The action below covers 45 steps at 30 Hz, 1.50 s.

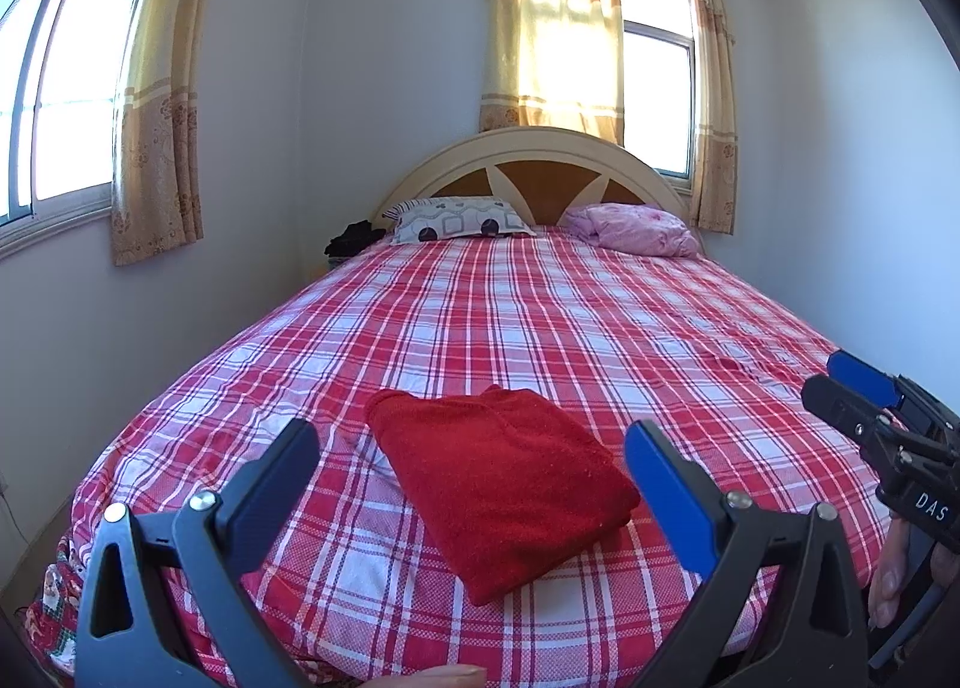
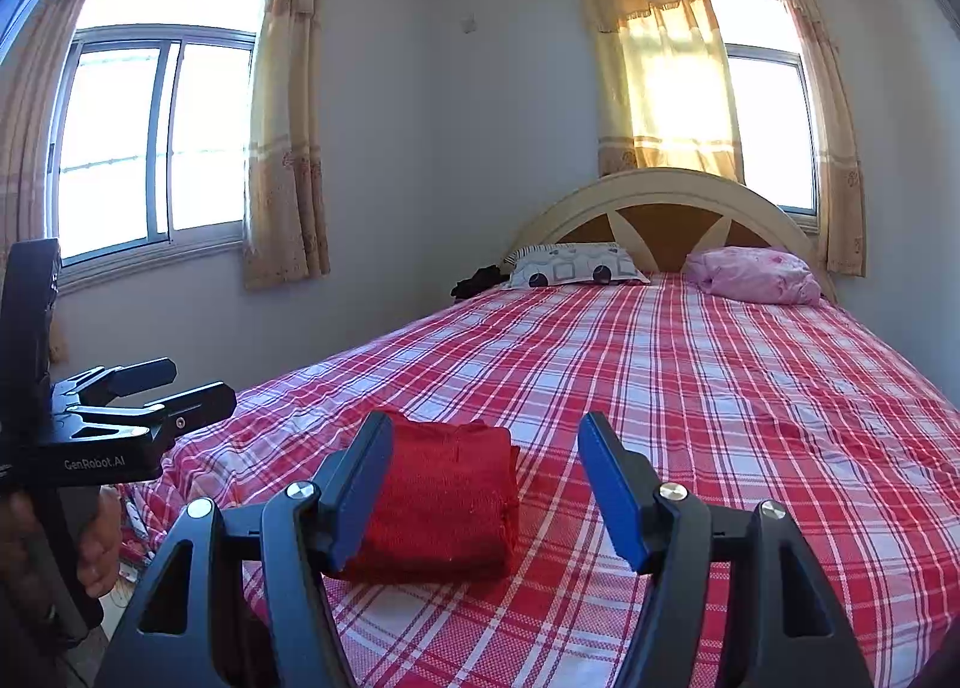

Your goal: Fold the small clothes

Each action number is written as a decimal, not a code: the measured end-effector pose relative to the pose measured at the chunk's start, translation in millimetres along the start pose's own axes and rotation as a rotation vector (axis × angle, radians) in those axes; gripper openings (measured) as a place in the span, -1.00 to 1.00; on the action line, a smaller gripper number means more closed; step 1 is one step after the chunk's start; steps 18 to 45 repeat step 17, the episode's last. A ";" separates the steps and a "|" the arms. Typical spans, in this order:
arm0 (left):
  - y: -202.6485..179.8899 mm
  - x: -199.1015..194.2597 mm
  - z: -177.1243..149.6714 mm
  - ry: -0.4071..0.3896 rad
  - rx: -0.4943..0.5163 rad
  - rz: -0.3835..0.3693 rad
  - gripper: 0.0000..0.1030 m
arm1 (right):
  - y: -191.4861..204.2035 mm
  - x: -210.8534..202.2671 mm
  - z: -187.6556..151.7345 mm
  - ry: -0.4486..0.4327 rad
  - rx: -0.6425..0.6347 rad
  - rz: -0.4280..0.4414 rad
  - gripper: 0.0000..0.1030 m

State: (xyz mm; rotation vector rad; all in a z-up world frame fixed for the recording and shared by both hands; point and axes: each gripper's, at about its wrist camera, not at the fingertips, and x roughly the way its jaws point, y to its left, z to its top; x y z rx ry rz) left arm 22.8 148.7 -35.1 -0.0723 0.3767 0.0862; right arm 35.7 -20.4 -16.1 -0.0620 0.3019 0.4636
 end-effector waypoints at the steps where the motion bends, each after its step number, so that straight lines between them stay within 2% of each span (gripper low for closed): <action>1: -0.2 0.3 0.7 -0.002 0.002 0.001 1.00 | 1.0 0.6 -0.4 0.002 -0.002 0.001 0.26; 17: -2.7 1.4 -2.1 -0.006 0.020 0.003 1.00 | 8.0 9.5 -8.8 0.052 -0.029 0.015 0.26; 45: -2.7 1.4 -2.1 -0.006 0.020 0.003 1.00 | 8.0 9.5 -8.8 0.052 -0.029 0.015 0.26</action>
